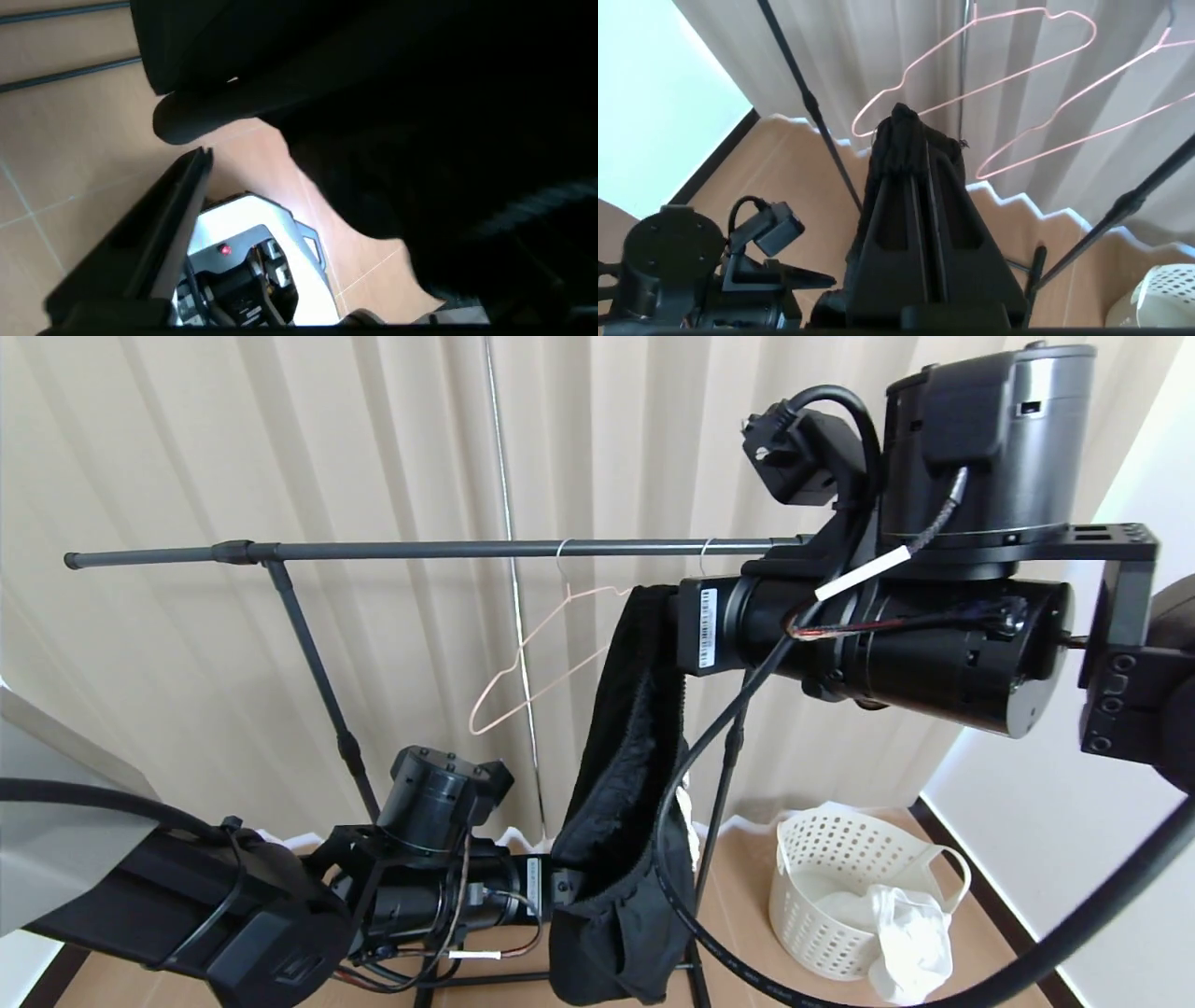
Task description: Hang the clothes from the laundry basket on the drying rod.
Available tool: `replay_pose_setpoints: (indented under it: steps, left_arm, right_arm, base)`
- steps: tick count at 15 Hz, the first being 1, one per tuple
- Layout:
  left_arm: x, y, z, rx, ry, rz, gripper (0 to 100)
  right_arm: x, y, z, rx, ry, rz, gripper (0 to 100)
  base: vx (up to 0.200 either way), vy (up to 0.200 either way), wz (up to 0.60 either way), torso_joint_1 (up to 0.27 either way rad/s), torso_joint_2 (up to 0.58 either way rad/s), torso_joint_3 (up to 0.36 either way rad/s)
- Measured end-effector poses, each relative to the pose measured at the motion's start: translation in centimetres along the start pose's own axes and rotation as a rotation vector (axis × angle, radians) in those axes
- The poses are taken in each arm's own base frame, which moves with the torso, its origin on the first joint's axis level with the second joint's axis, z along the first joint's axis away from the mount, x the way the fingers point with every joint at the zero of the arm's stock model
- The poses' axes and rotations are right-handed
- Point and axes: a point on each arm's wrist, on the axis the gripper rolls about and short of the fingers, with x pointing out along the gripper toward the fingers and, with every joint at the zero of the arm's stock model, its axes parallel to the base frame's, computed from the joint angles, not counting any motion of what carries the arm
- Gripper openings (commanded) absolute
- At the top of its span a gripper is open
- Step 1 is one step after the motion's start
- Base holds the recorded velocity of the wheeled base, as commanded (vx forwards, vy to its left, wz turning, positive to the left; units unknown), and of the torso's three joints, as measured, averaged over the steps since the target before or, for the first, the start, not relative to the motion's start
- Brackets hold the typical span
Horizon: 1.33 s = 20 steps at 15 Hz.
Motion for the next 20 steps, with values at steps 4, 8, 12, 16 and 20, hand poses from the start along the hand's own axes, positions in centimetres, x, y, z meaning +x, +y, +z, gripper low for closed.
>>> replay_pose_setpoints:
  steps: [4, 8, 12, 16, 20]
  left_arm:
    - [-1.4, -0.5, 0.4, 0.059, -0.037, 0.011, 0]
    - [-4.3, -2.4, 3.7, 0.177, -0.035, 0.117, 0]
    - [-6.8, -4.6, 7.2, 0.227, 0.069, 0.248, 0]
    - [-6.5, -4.2, 7.3, 0.260, 0.075, 0.372, 0]
    - [-7.7, -2.7, 6.8, 0.235, 0.083, 0.400, 0]
  right_arm:
    - [-0.6, -5.3, -1.5, -0.028, 0.098, -0.250, 0]
    - [-2.3, -7.4, -4.9, -0.113, 0.382, -0.360, 0]
    - [-1.6, -7.6, -6.6, -0.115, 0.454, -0.338, 0]
    - [-1.4, -9.7, -6.5, -0.085, 0.462, -0.399, 0]
    - [-1.3, -12.8, -5.5, -0.074, 0.417, -0.478, 0]
  base:
    - [0.000, 0.000, 0.00, 0.000, 0.00, 0.000]
    - [0.000, 0.000, 0.00, 0.000, 0.00, 0.000]
    - [0.000, 0.000, 0.00, 0.000, 0.00, 0.000]
    - [0.000, 0.000, 0.00, 0.000, 0.00, 0.000]
    - [0.000, 0.000, 0.00, 0.000, 0.00, 0.000]
